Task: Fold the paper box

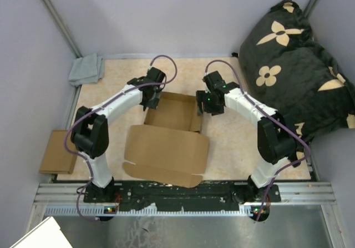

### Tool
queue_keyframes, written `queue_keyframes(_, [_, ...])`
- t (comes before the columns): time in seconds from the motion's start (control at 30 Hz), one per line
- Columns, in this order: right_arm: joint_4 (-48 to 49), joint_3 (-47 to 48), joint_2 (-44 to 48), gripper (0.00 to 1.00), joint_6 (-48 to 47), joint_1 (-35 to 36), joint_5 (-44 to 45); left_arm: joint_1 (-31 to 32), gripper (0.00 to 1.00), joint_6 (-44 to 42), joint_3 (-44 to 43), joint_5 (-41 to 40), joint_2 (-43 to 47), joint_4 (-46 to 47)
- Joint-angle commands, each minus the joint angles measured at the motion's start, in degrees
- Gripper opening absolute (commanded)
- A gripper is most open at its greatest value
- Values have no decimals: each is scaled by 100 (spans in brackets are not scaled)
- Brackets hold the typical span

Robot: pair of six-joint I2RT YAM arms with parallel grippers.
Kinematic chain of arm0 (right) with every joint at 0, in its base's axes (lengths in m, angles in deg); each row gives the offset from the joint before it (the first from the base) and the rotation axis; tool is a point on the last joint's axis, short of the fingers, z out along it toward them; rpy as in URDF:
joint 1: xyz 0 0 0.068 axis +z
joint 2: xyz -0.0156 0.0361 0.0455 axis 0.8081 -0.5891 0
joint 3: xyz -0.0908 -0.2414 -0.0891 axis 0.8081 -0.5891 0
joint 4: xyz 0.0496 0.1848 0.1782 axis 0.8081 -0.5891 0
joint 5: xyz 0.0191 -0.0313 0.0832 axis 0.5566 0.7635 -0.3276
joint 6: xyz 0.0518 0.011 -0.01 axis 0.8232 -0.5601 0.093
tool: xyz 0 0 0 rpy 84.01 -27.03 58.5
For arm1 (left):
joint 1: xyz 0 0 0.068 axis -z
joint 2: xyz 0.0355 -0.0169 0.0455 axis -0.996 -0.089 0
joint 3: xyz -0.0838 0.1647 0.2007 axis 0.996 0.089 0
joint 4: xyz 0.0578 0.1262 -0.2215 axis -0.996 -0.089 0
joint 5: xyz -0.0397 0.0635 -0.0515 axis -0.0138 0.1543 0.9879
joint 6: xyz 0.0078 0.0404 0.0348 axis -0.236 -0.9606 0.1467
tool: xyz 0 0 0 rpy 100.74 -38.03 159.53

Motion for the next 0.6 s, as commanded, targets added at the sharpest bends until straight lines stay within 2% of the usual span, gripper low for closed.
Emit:
queue_keyframes(0.0, [-436, 993, 42, 69, -704, -54, 398, 8, 80, 67, -251, 325, 742, -52])
queue_keyframes(0.07, [-440, 1445, -160, 69, -1047, -63, 407, 3, 80, 313, -233, 386, 980, -168])
queue_keyframes(0.17, [-197, 2076, -517, 67, -1786, -56, -84, -1, 76, 604, -24, 733, 1421, -170])
queue_keyframes(0.33, [267, 2908, -1410, 61, -2758, -55, -579, -2, 69, 1146, 836, 1430, 2260, 108])
queue_keyframes(0.43, [63, 3634, -2160, 60, -3010, -42, -646, 5, 68, 1419, 1547, 1618, 2725, 423])
queue_keyframes(0.57, [-172, 4370, -2809, 61, -3241, 73, -696, 1, 68, 1606, 2047, 1680, 3118, 418])
